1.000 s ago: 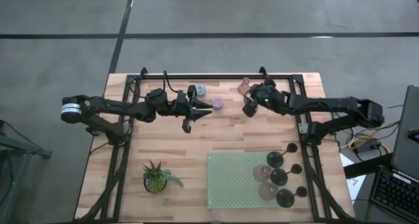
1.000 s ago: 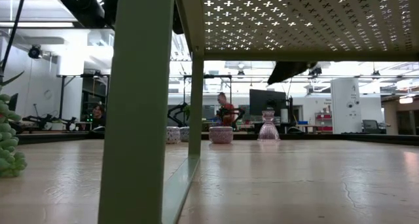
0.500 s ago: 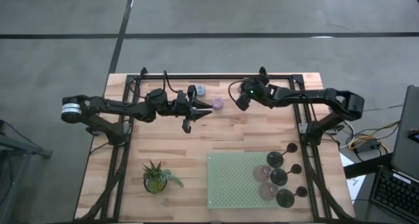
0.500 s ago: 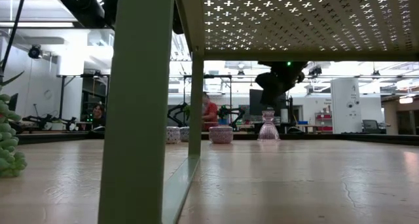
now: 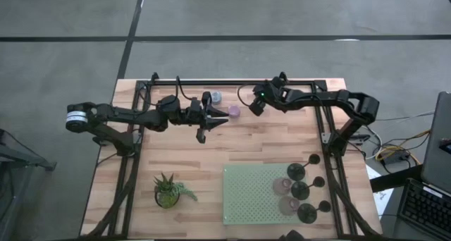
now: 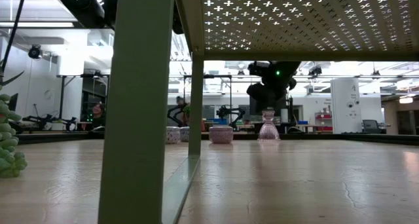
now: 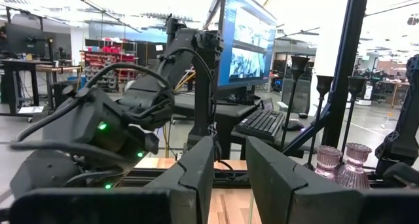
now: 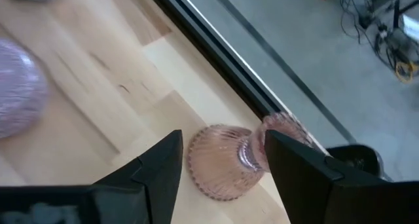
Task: Pick & Place candle stick holders
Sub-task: Put the left pink glass candle holder on the shelf aligned with the other pink glass candle holder
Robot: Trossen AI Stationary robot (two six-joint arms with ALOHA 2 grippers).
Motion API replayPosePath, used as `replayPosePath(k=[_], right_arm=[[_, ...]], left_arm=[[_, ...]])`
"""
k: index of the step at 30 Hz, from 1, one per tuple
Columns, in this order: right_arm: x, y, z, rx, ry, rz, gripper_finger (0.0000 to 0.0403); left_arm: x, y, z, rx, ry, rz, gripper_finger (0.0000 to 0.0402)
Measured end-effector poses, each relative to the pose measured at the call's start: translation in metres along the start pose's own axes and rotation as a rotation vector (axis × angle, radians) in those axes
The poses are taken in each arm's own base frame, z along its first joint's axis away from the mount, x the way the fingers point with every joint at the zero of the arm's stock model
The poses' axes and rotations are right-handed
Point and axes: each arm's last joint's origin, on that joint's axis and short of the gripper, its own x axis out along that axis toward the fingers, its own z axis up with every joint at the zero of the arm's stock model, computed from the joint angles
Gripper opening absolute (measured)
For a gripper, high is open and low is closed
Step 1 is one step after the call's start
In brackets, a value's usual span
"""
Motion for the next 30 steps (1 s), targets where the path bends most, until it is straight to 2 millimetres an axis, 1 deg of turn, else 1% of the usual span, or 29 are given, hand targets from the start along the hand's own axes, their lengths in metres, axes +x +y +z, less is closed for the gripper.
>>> replayPosePath(k=[4, 11, 16, 25, 30], right_arm=[[0.0076, -0.0044, -0.0028, 0.023, 0.042, -0.018, 0.0200], [0.0089, -0.0036, -0.0039, 0.002, 0.048, -0.021, 0.0170], [0.0086, -0.0037, -0.0044, 0.000, 0.054, -0.016, 0.0126], [0.0069, -0.0042, -0.0068, -0.025, 0.083, -0.018, 0.0019], [0.0041, -0.0011, -0.0072, -0.044, 0.083, -0.009, 0.0015]], left_arm=[[0.0000, 0.0000, 0.0000, 0.000, 0.000, 0.000, 0.0094], [0.0000, 0.0001, 0.0000, 0.000, 0.000, 0.000, 0.0094], [0.0000, 0.0000, 0.0001, 0.000, -0.001, 0.000, 0.0094], [0.0000, 0.0000, 0.0000, 0.000, -0.001, 0.000, 0.0094], [0.0000, 0.0000, 0.0000, 0.002, -0.001, 0.000, 0.0094]])
